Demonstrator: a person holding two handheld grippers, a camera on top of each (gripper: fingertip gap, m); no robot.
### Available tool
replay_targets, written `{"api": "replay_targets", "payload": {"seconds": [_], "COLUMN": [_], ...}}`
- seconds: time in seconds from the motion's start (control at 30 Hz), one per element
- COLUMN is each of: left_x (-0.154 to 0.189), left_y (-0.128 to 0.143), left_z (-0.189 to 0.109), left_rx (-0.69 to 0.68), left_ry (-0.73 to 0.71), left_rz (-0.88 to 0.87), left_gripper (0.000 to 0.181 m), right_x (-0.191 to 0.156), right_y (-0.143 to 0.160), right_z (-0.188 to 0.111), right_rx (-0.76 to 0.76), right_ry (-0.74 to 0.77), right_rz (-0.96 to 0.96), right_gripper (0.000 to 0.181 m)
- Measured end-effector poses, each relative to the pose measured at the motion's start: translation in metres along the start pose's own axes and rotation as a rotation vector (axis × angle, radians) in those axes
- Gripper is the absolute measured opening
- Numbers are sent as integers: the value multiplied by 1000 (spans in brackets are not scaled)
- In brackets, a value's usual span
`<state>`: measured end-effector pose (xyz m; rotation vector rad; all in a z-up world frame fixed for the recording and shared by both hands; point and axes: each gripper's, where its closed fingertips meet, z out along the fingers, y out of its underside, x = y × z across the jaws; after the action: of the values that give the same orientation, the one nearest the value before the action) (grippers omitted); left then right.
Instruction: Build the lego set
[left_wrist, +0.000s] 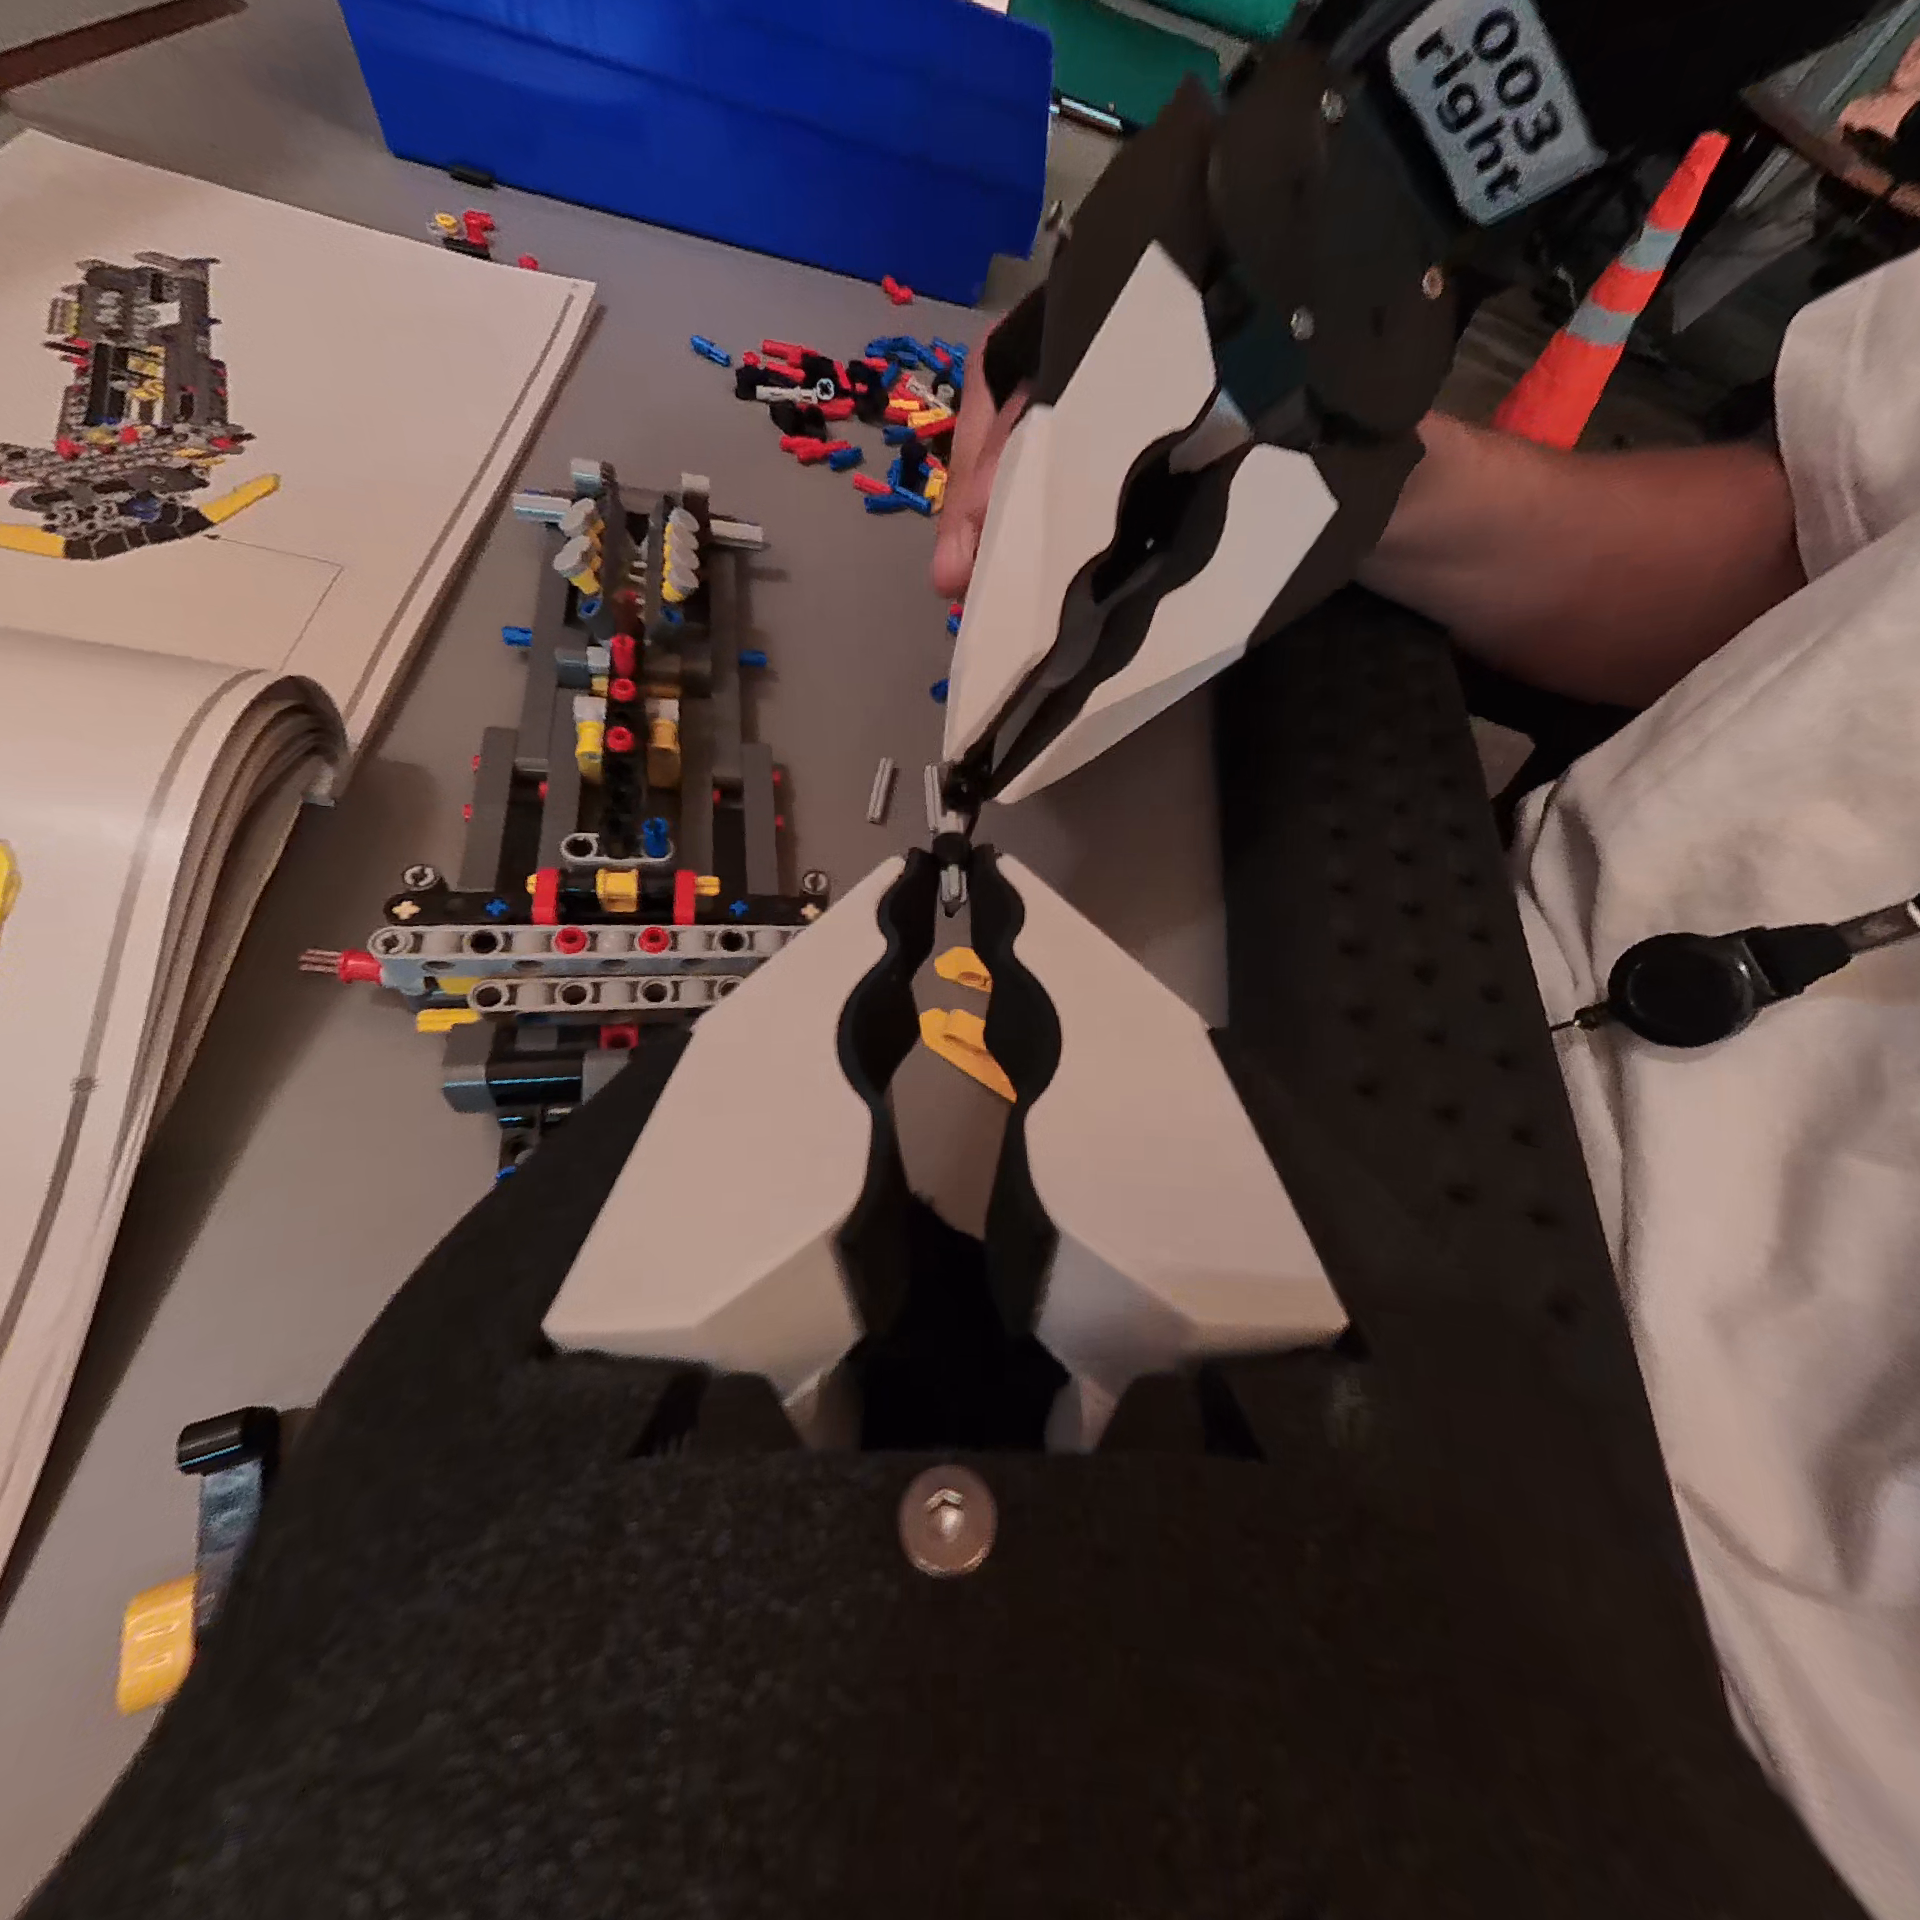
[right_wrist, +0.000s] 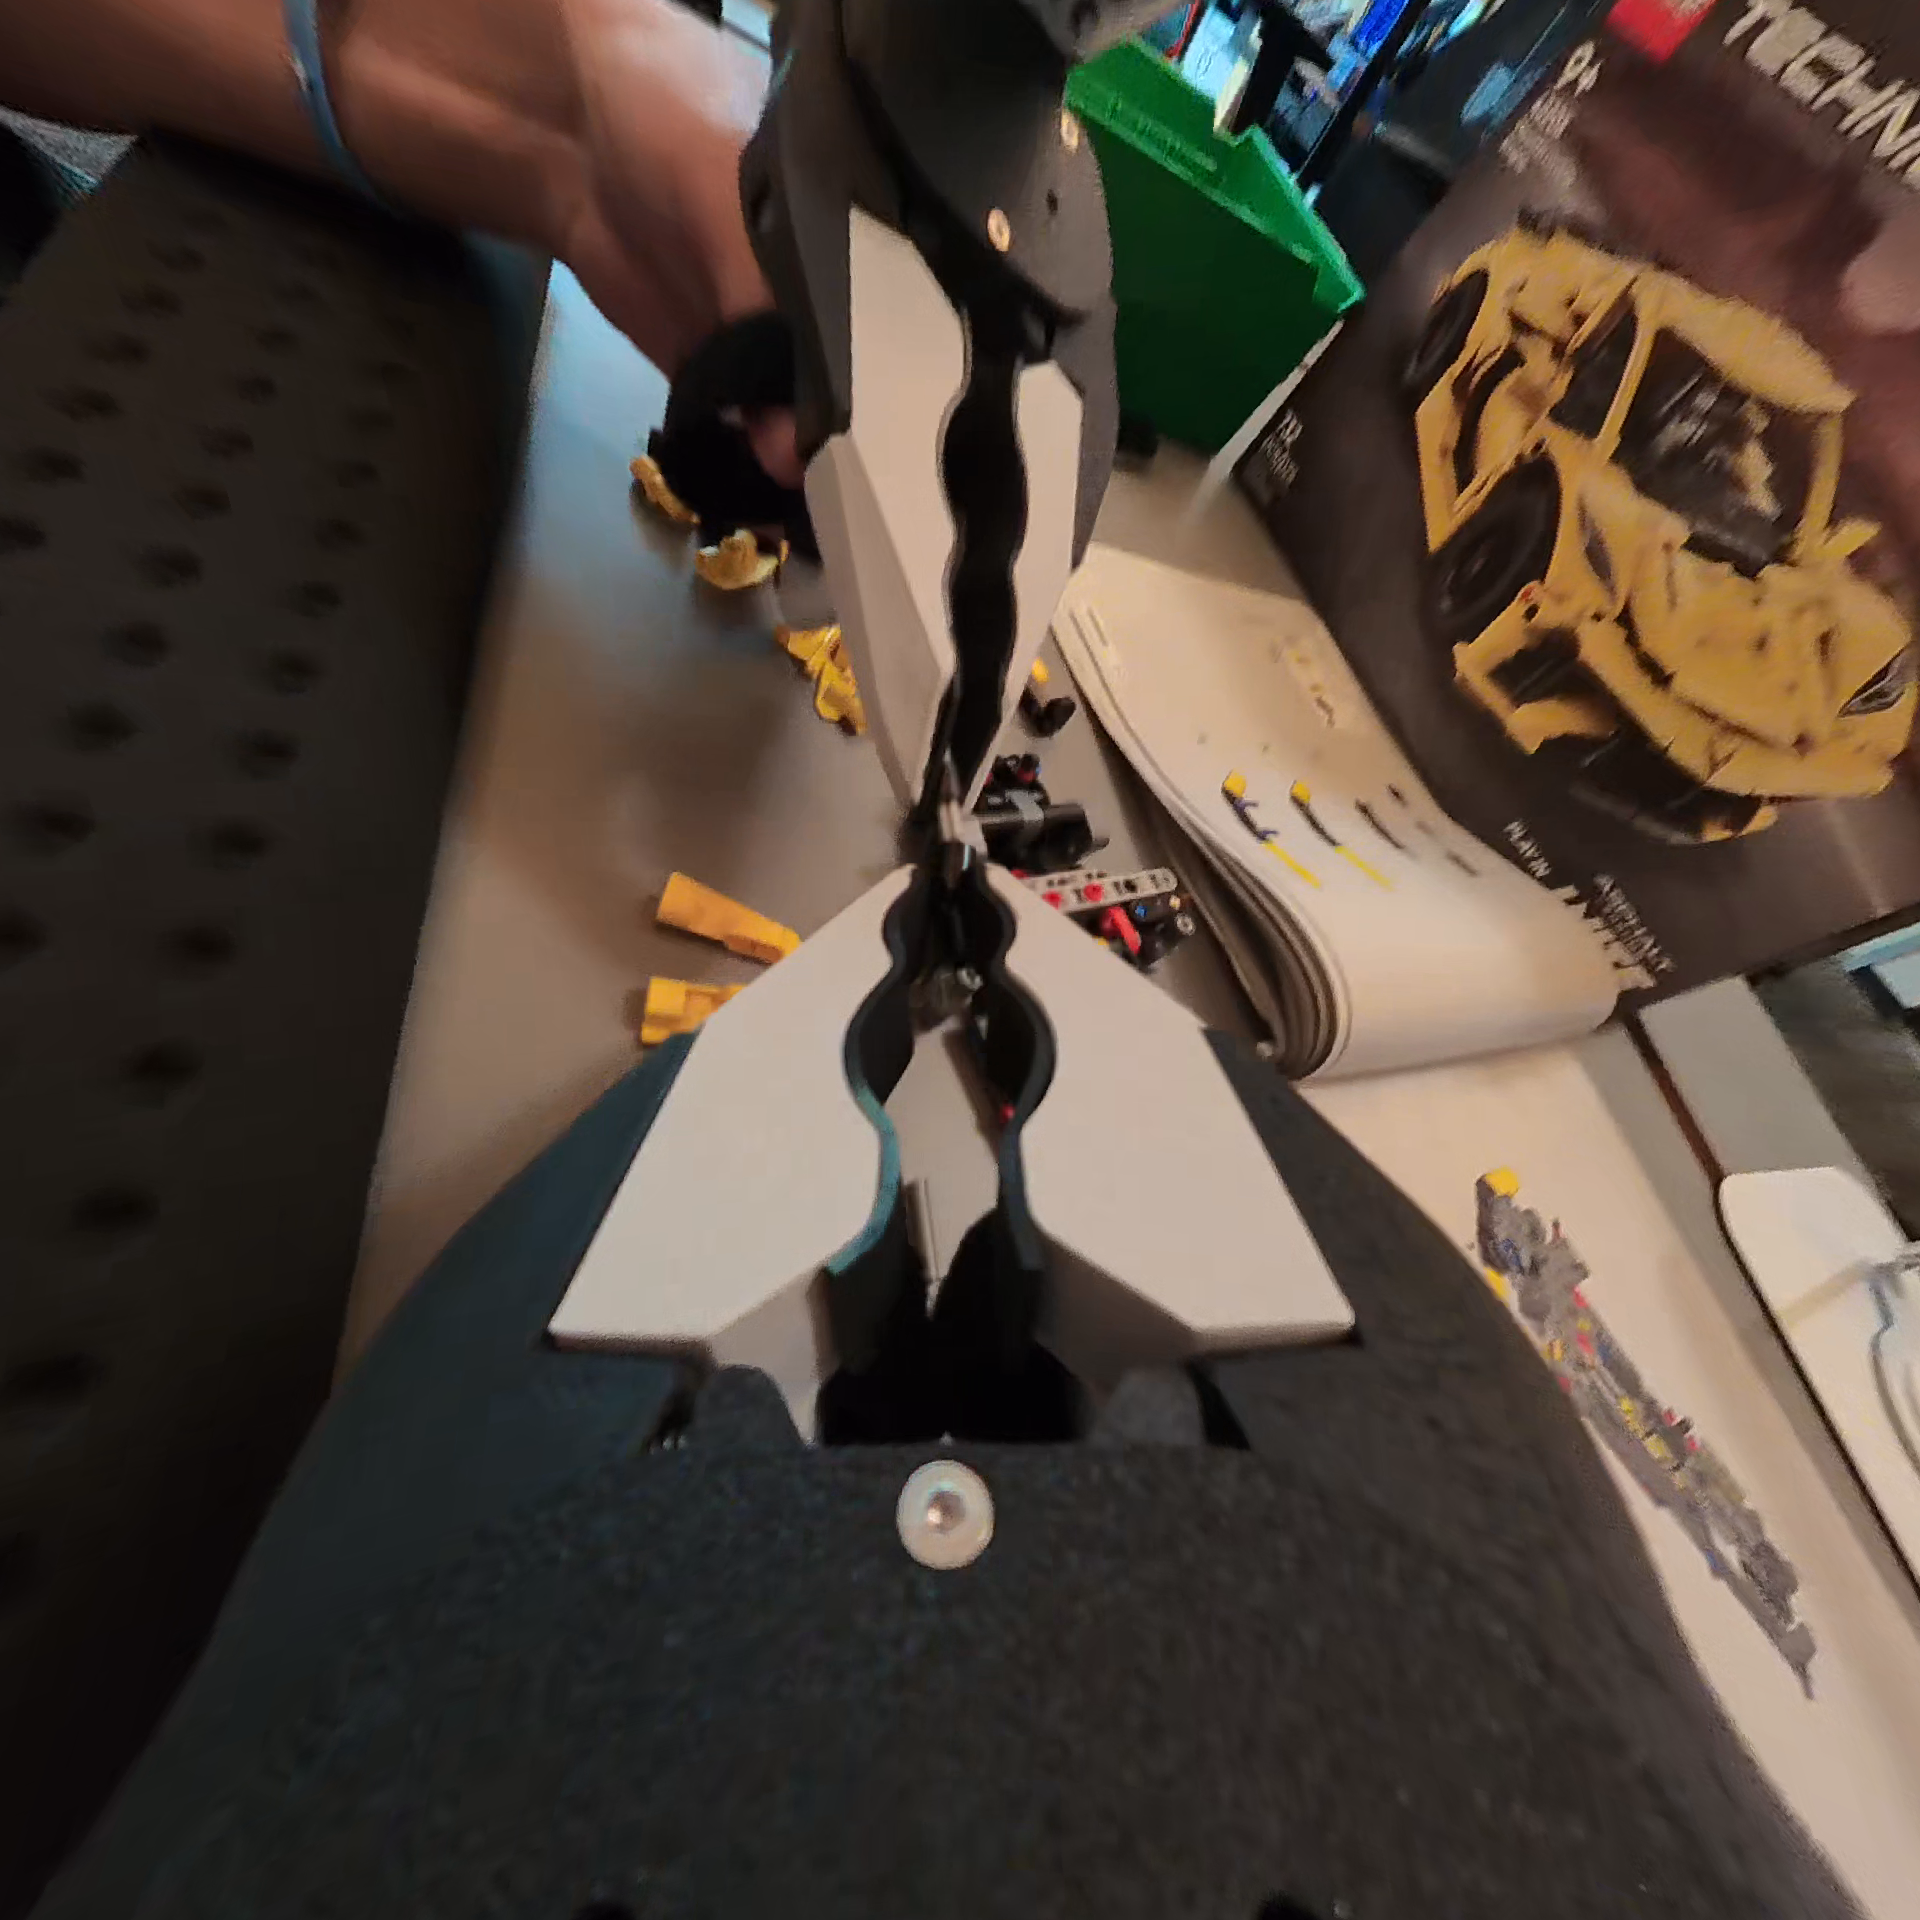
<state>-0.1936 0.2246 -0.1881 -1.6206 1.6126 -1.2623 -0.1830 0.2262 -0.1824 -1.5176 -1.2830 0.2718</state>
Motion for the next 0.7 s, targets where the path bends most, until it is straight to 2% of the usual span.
{"api": "replay_targets", "payload": {"seconds": [0.27,0.47,0.57,0.7], "left_x": [5,13,21,20], "left_y": [0,-8,-4,4], "left_z": [-1,-9,-10,-6], "left_rx": [-5,48,24,-14], "left_ry": [34,158,217,224], "left_rz": [1,-113,-116,-122], "left_gripper": [5,6,5,5], "right_x": [-6,-14,-15,-16], "right_y": [-1,-9,-9,-8], "right_z": [-1,-5,-6,-7], "right_rx": [21,54,59,70], "right_ry": [-19,-91,-132,-176], "right_rz": [49,231,272,274], "right_gripper": [5,5,5,5]}}
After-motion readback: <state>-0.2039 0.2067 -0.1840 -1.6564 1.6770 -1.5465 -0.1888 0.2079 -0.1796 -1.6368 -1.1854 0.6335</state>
